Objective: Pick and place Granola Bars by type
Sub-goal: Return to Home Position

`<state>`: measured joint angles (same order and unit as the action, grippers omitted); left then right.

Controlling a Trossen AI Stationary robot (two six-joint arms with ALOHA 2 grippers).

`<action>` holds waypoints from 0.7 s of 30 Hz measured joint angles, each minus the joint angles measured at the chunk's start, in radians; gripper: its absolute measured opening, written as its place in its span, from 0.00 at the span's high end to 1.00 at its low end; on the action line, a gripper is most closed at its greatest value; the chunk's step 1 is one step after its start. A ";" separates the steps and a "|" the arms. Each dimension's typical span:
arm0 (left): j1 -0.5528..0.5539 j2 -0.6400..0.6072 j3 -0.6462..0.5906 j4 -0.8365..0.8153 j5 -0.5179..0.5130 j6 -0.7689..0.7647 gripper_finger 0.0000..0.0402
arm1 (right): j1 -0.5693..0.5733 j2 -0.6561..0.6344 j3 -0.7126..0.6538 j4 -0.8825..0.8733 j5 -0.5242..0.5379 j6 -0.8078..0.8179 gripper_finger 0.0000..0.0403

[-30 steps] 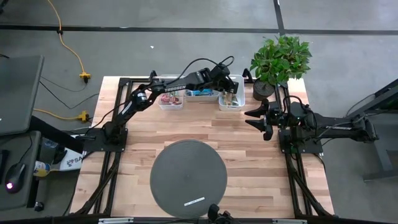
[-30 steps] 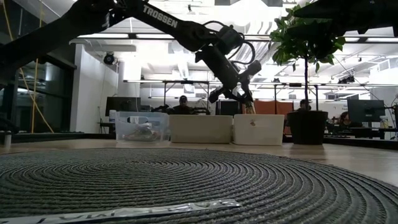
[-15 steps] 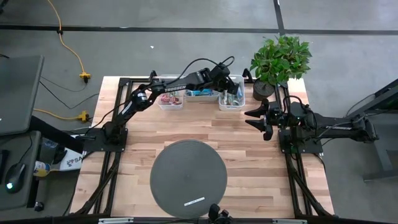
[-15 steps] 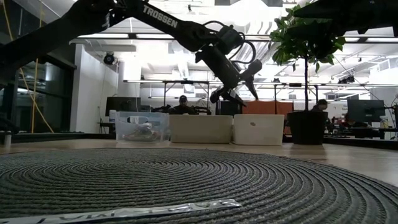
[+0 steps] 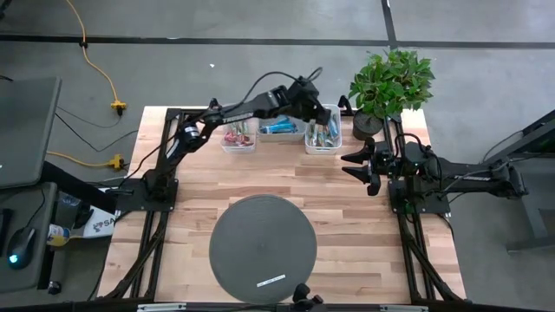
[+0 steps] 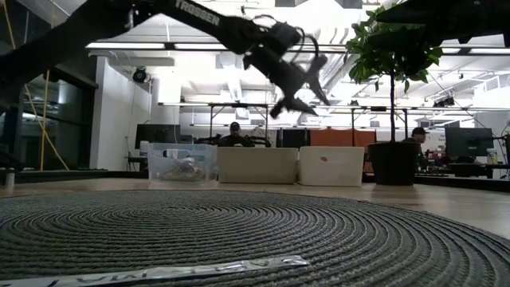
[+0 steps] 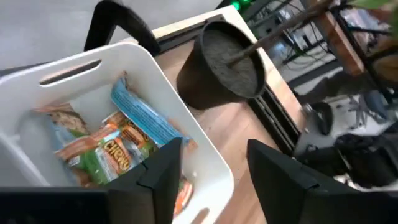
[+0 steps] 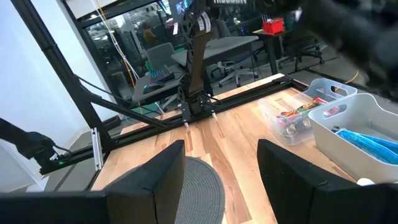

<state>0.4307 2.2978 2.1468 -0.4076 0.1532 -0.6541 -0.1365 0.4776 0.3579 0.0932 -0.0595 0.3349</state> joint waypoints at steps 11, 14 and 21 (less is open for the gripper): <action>0.000 -0.193 0.002 -0.030 0.078 0.186 0.82 | 0.000 0.000 0.000 0.000 0.000 0.000 0.54; -0.005 -0.252 0.001 -0.063 0.089 0.233 0.92 | 0.000 0.000 0.000 0.000 0.000 0.002 0.54; -0.060 -0.375 0.002 -0.127 0.092 0.364 0.99 | 0.000 0.000 0.000 0.000 0.000 0.001 0.54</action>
<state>0.3703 1.9232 2.1483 -0.5347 0.2453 -0.2900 -0.1365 0.4777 0.3576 0.0929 -0.0593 0.3355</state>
